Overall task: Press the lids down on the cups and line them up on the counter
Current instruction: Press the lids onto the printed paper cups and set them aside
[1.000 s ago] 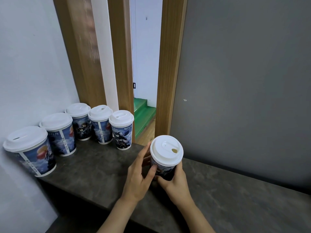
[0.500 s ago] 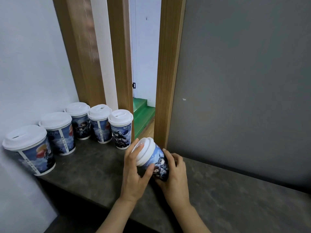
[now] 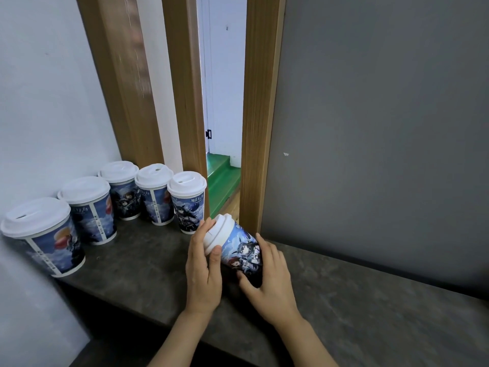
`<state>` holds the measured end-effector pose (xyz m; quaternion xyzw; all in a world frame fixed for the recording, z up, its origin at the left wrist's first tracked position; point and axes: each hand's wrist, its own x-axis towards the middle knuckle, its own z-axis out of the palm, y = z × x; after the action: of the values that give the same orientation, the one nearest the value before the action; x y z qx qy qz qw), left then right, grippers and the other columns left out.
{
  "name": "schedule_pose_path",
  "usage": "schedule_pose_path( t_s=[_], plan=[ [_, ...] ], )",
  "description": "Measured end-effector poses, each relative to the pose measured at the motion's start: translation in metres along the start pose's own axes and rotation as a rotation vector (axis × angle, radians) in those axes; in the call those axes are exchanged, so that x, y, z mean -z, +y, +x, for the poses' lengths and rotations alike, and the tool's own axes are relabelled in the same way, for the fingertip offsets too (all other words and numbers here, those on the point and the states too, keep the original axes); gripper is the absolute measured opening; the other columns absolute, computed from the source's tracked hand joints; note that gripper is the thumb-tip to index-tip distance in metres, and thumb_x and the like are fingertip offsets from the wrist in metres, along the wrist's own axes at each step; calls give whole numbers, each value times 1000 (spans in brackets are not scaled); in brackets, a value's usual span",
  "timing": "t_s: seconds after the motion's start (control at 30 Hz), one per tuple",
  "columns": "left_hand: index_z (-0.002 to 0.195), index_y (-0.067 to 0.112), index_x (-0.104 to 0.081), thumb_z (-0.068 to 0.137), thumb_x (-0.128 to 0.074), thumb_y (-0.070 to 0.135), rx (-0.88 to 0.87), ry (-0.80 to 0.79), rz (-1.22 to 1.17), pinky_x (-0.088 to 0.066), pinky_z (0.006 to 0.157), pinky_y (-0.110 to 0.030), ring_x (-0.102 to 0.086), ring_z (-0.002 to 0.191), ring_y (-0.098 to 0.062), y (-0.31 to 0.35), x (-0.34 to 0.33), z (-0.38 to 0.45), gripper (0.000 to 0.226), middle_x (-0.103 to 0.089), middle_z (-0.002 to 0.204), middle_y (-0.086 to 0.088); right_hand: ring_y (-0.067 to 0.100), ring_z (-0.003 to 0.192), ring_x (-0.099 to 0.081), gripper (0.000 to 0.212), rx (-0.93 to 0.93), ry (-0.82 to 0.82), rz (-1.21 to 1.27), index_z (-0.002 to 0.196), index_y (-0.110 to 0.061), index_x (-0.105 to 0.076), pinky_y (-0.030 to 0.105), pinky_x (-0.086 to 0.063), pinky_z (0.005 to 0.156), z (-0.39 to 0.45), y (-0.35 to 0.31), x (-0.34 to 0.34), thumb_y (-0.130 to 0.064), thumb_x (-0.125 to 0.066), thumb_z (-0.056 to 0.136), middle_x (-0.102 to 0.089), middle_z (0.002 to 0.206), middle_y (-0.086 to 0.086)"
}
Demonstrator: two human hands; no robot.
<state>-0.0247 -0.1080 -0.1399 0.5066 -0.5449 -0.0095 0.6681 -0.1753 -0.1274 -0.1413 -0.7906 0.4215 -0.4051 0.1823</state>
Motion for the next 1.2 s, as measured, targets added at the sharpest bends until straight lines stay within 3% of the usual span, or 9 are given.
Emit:
schedule_pose_path(
  t_s=[0.13,0.3,0.43,0.57,0.7,0.87,0.93,1.03,1.2],
  plan=[
    [139,18,-44,100,-37,24,-10,-19,10,-30,114,-37,-37,140,-20,2,-2,0,40,-45,142,-1,7,123,-41,84,-15,-10,23,152,-18,-33,4,-19,105,1,4,-2,-42,-69,79,-43,136,-14],
    [137,15,-45,100,-34,16,-63,-4,11,-29,115,-37,-37,140,-23,3,-2,1,38,-45,142,5,-1,123,-48,88,-94,4,132,147,-27,-41,19,-37,105,3,6,0,-49,-75,69,-49,131,-19],
    [132,19,-48,101,-32,13,-124,1,-14,-30,115,-33,-39,139,-26,3,-2,1,36,-47,143,11,-4,120,-54,73,-166,32,280,142,-31,-49,23,-44,104,2,5,2,-56,-66,75,-56,129,-24],
    [139,18,-45,101,-31,10,-164,-1,23,-29,116,-36,-37,141,-29,3,-1,-1,42,-46,144,4,3,116,-62,61,-251,27,432,139,-25,-55,37,-50,103,3,6,4,-46,-65,83,-66,127,-11],
    [142,19,-42,100,-30,5,-154,34,35,-29,116,-38,-36,142,-28,1,-2,-2,46,-43,147,5,7,106,-69,51,-240,-16,537,123,-33,-62,36,-57,93,3,8,6,-39,-79,75,-72,115,-12],
    [150,26,-33,92,-36,13,-76,-43,-8,-34,108,-53,-41,135,-35,3,1,-5,59,-44,145,-12,8,108,-63,67,-123,103,389,111,-44,-48,25,-55,85,1,9,1,-37,-90,60,-59,114,-17],
    [152,18,-29,93,-41,22,-69,-94,42,-32,113,-43,-40,135,-31,5,2,-5,60,-40,143,-12,7,108,-59,68,-48,125,248,110,-50,-40,29,-53,87,2,9,0,-41,-86,60,-50,115,-23],
    [148,5,-36,95,-45,31,-1,-58,83,-30,111,-20,-42,130,-12,10,1,-3,59,-39,132,-4,9,108,-53,70,25,117,100,118,-44,-37,37,-51,90,1,10,-2,-46,-82,64,-43,117,-19],
    [126,-1,-53,100,-35,21,26,29,107,-36,101,-16,-48,115,-9,11,0,0,38,-48,121,-9,5,115,-57,54,7,70,158,132,-35,-45,34,-51,94,-2,8,-1,-54,-64,85,-53,125,-20]
  ],
)
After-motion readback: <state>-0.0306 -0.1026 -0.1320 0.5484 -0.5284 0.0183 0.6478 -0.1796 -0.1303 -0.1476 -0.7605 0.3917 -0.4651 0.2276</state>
